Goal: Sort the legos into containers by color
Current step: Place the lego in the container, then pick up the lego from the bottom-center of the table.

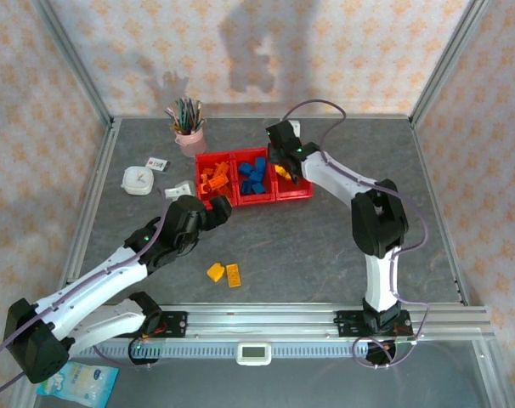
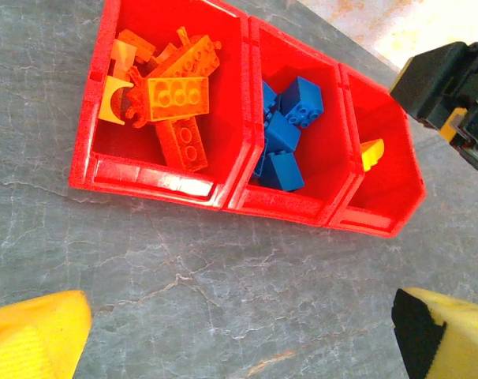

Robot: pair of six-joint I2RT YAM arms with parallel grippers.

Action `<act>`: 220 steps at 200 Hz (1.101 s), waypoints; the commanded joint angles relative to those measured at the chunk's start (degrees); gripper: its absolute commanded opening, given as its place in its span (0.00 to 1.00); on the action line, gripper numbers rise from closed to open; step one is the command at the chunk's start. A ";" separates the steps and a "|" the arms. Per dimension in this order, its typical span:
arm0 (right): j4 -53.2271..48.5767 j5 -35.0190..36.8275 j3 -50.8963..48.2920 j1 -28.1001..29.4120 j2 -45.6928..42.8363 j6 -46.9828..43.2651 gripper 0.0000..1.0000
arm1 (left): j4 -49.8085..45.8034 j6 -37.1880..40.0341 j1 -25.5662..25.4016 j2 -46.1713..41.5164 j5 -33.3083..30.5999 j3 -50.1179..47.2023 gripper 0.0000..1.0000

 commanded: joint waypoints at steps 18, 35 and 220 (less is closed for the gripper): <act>-0.66 -2.39 -7.98 7.10 -10.46 2.10 0.67 | -3.30 0.39 0.83 -4.73 -2.60 0.56 0.99; -1.11 -2.81 -11.81 10.05 -13.29 4.13 0.69 | -6.41 -0.12 0.83 -6.81 -3.53 0.01 0.99; 2.25 -5.57 -29.20 40.95 -12.17 26.31 0.76 | -24.06 -7.63 0.91 -23.65 -6.74 -4.56 0.99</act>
